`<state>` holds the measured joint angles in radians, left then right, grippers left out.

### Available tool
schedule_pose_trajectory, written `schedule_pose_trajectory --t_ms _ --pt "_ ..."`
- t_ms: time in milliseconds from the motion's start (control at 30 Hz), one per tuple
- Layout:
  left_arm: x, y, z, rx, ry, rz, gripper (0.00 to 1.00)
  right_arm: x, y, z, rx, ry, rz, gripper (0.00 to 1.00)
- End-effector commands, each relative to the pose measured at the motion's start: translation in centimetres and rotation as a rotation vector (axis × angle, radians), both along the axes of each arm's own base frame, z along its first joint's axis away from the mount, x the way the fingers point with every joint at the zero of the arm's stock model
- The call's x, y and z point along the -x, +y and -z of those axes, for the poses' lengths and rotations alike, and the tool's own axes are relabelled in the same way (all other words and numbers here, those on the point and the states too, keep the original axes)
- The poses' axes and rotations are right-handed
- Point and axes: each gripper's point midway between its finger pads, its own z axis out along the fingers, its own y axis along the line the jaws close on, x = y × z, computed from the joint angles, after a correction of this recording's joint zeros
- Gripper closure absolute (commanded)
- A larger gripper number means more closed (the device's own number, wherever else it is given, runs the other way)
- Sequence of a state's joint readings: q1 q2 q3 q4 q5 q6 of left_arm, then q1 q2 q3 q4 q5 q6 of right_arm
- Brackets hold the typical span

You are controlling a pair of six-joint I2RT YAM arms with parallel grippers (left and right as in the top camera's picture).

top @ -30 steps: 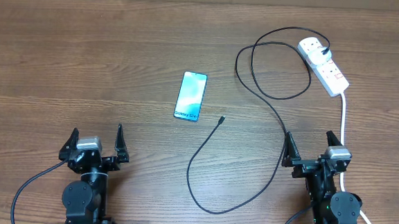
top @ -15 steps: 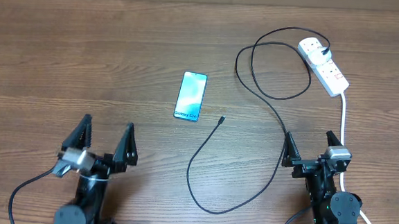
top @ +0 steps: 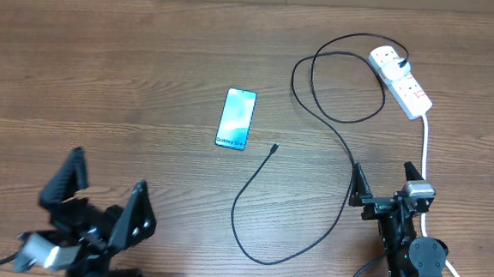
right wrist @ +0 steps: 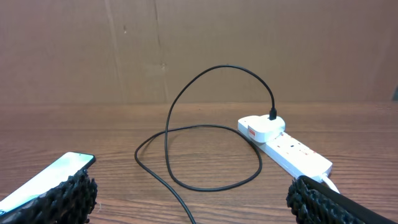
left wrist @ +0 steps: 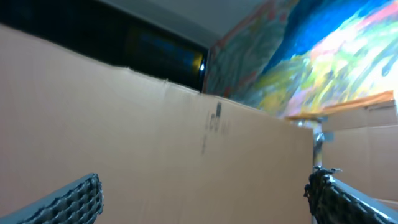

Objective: Plug charger to phone and switch on socket
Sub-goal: 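Move the left gripper forward over the phone and lower it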

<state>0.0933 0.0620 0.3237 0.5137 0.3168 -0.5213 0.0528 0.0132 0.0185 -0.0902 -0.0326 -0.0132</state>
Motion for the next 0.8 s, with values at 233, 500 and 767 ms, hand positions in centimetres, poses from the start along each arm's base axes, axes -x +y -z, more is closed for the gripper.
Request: schedule_pose_trajectory --t_ms 233,500,767 --pt "-3.7 -3.9 -8.7 -0.301 0.476 0.134 0.00 0.0 -0.3 0.1 -0.005 -0.005 0.016 0.00" --pt "-6.8 -8.1 -10.2 -0.395 0.686 0.523 0.00 0.0 -0.3 0.1 -0.006 -0.004 0.015 0.00" --pt "-13.2 -6.8 -4.1 -0.315 1.065 0.334 0.00 0.0 -0.3 0.1 -0.005 -0.005 0.015 0.00"
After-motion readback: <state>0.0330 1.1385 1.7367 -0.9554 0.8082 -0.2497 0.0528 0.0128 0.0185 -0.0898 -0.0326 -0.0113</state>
